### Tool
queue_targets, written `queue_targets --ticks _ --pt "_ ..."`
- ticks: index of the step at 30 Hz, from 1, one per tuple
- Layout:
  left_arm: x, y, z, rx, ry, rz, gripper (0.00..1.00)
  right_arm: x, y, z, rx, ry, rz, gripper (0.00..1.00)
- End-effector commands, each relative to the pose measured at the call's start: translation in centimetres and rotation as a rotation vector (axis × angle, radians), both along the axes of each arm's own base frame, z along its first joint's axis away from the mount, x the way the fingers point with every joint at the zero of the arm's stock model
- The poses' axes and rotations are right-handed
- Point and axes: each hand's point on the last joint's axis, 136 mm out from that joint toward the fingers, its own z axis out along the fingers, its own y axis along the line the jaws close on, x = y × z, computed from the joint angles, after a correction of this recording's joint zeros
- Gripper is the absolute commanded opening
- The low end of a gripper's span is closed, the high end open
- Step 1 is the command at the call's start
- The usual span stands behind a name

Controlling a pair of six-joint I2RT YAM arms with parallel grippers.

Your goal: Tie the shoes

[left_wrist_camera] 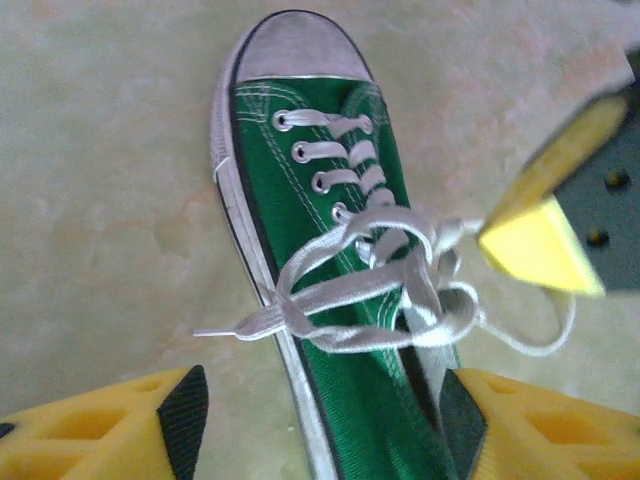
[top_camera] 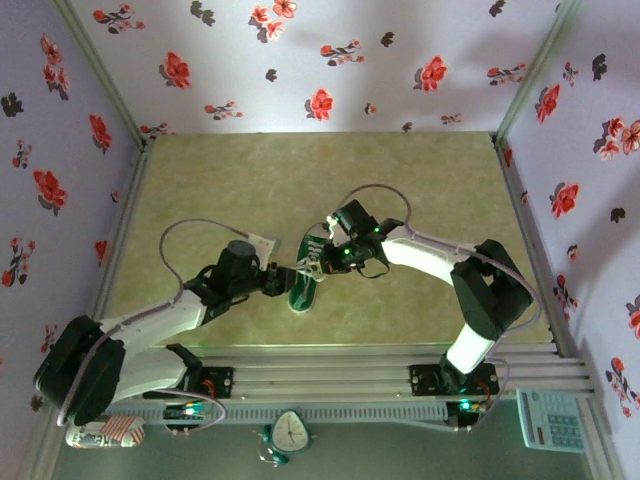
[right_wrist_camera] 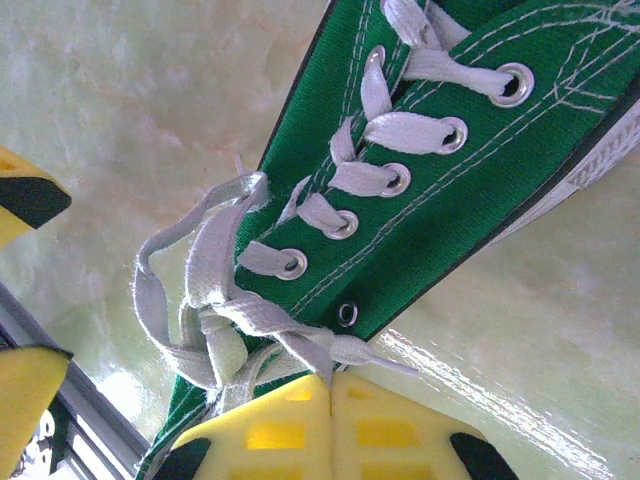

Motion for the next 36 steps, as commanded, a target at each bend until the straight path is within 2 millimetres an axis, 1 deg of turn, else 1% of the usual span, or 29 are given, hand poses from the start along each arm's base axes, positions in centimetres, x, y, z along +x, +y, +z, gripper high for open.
queue_targets --ticks 1,4,6,8,14,17,20,26,29,36 --pt "0.2 -1.1 2.0 0.060 -0.176 -0.198 0.71 0.2 0.1 0.3 -0.001 -0.024 0.002 0.00" --pt "-0.5 -2.0 1.8 0.100 -0.180 -0.323 0.72 0.2 0.1 0.4 0.000 -0.027 0.002 0.00" --pt "-1.4 -2.6 1.6 0.103 -0.195 -0.411 0.72 0.2 0.1 0.4 -0.001 -0.024 0.004 0.00" --pt "-1.6 -2.5 1.2 0.124 -0.218 -0.446 0.72 0.3 0.2 0.4 0.001 -0.024 0.004 0.00" --pt "-1.5 -2.5 0.7 0.195 -0.268 -0.522 0.69 0.3 0.3 0.6 0.002 -0.024 0.008 0.00" --pt "-1.2 -2.8 0.8 0.213 -0.307 -0.549 0.67 0.3 0.3 0.5 0.000 -0.021 0.011 0.00" --pt "-0.4 -3.0 0.9 0.232 -0.333 -0.545 0.67 0.3 0.5 0.6 0.005 -0.021 0.011 0.00" --pt "0.4 -3.7 0.0 0.266 -0.301 -0.576 0.67 0.4 0.5 0.7 0.006 -0.018 0.009 0.00" --pt "0.5 -3.8 -0.3 0.273 -0.293 -0.590 0.61 0.4 0.5 0.6 0.006 -0.017 0.010 0.00" --pt "0.5 -4.0 -0.6 0.277 -0.271 -0.601 0.43 0.4 0.5 0.5 0.003 -0.017 0.010 0.00"
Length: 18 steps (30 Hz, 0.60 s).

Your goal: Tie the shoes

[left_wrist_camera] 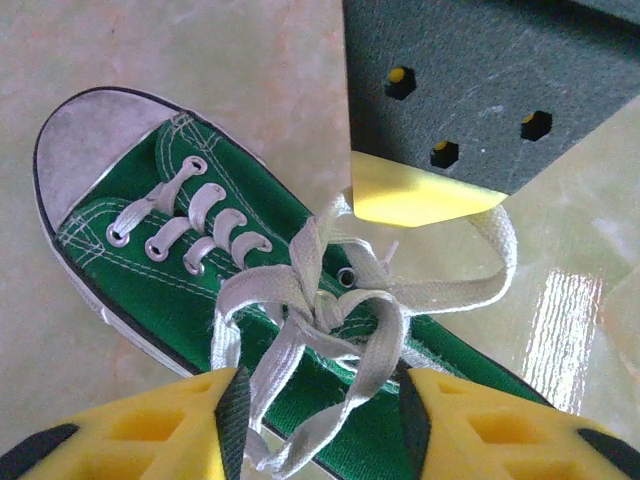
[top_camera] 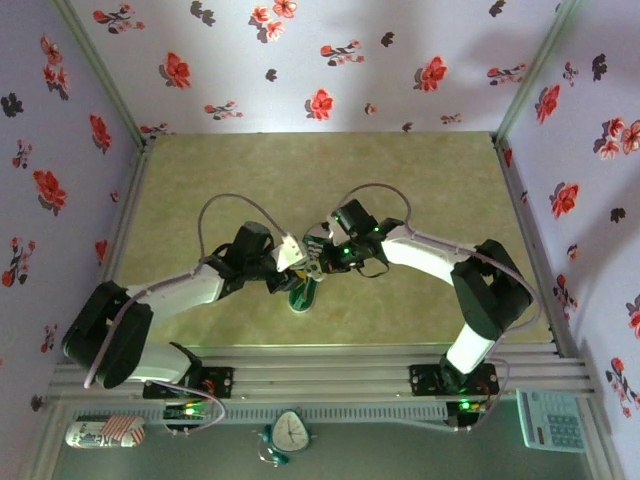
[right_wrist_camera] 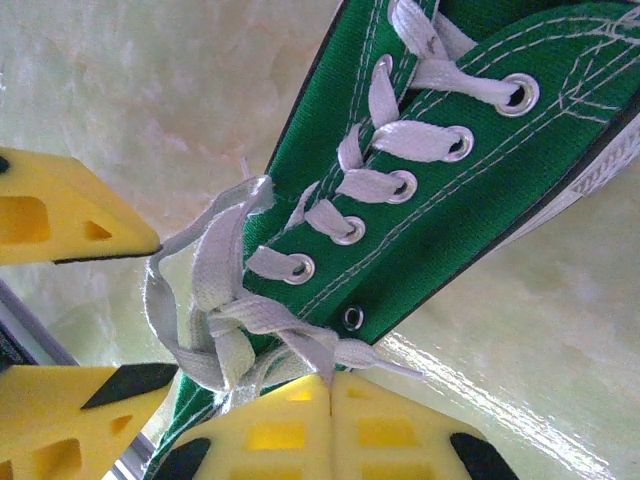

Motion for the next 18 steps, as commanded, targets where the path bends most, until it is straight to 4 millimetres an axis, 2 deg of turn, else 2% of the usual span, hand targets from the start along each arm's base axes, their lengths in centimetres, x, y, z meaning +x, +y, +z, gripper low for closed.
queue_targets --ticks 1,3,7,15,18 --pt "0.2 -0.3 0.4 -0.001 0.001 -0.021 0.40 0.2 0.4 0.4 0.000 -0.013 0.009 0.00" --pt "0.1 -0.3 0.5 -0.001 0.001 -0.020 0.31 0.3 0.4 0.4 0.001 -0.015 0.009 0.00" --pt "0.2 -0.2 0.9 -0.011 -0.006 -0.012 0.00 0.3 0.3 0.4 -0.002 -0.019 0.005 0.00" --pt "1.0 1.1 2.5 -0.068 -0.012 0.084 0.00 0.7 -0.2 1.0 0.000 -0.051 -0.032 0.00" --pt "0.5 1.3 2.9 -0.091 -0.008 0.069 0.00 0.8 -0.2 0.9 0.002 -0.051 -0.036 0.00"
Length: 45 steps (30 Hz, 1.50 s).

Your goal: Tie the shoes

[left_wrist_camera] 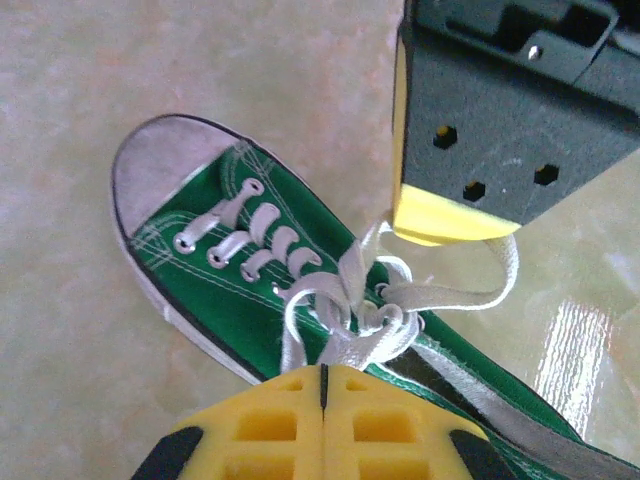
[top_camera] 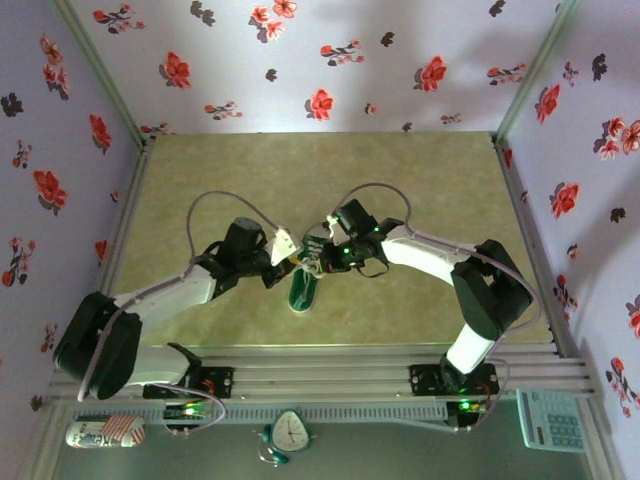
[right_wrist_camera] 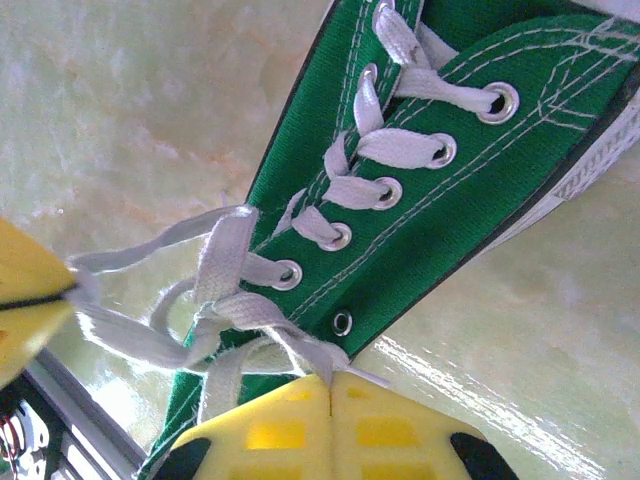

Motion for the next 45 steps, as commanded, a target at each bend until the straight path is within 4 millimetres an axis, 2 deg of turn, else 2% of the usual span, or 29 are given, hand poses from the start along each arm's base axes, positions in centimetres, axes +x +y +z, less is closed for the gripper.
queue_targets --ticks 1,10,17,27,45 --pt "-0.5 0.3 0.5 -0.040 0.020 0.005 0.00 0.5 0.0 1.1 0.018 -0.040 -0.021 0.00" --pt "-0.2 0.4 0.6 -0.056 0.035 0.022 0.00 0.5 -0.3 1.2 0.018 -0.050 -0.036 0.00" --pt "1.5 1.1 1.4 -0.105 0.028 0.126 0.00 0.2 -1.4 0.9 -0.021 -0.061 -0.049 0.00" --pt "2.3 2.0 2.3 -0.128 0.004 0.192 0.00 -0.3 -2.5 0.6 -0.058 -0.071 -0.039 0.00" --pt "1.9 3.2 1.4 -0.109 0.026 0.222 0.00 -0.5 -4.2 0.5 -0.105 -0.099 -0.048 0.00"
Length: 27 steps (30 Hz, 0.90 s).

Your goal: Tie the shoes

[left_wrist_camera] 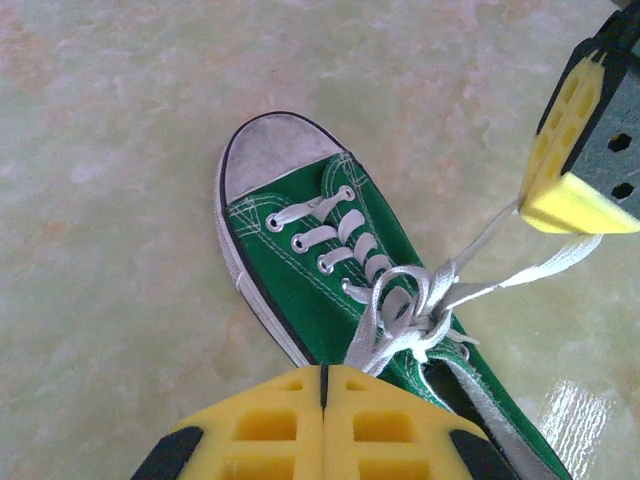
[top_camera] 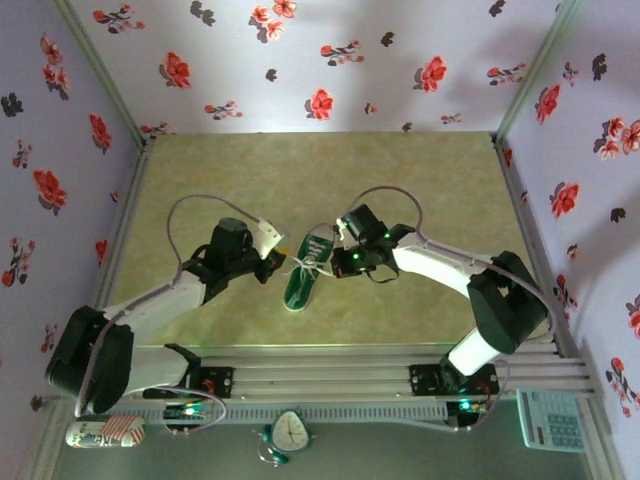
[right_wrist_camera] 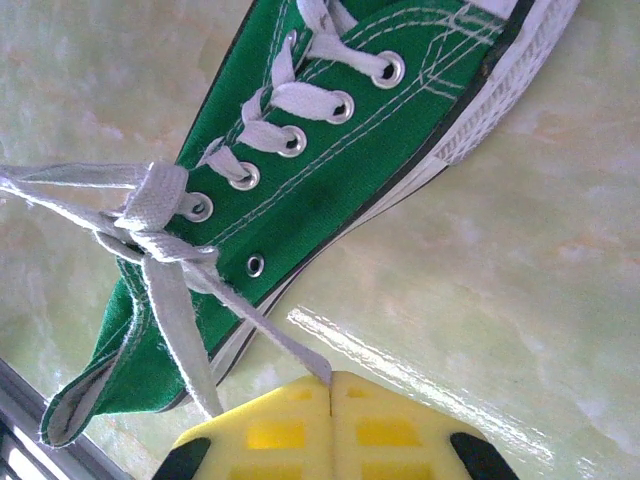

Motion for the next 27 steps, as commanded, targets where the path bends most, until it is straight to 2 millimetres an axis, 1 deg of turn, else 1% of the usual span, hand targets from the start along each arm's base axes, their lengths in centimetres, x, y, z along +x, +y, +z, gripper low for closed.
queue_targets --ticks 1,11,20,24,27 --pt "0.2 0.8 0.3 -0.007 -0.013 0.036 0.00 0.2 -1.4 0.2 -0.042 -0.033 -0.020 0.00" --pt "0.4 1.2 0.1 -0.010 -0.001 0.065 0.00 0.6 -3.5 0.1 -0.141 -0.072 -0.072 0.00" --pt "0.4 1.3 -0.1 -0.011 0.012 0.080 0.00 1.2 -5.9 0.0 -0.251 -0.104 -0.134 0.00" --pt "0.4 1.3 -0.3 -0.008 0.021 0.083 0.00 1.2 -6.1 -0.1 -0.263 -0.105 -0.137 0.00" --pt "0.5 1.4 -0.5 -0.006 0.026 0.088 0.00 1.2 -6.7 -0.2 -0.295 -0.109 -0.150 0.00"
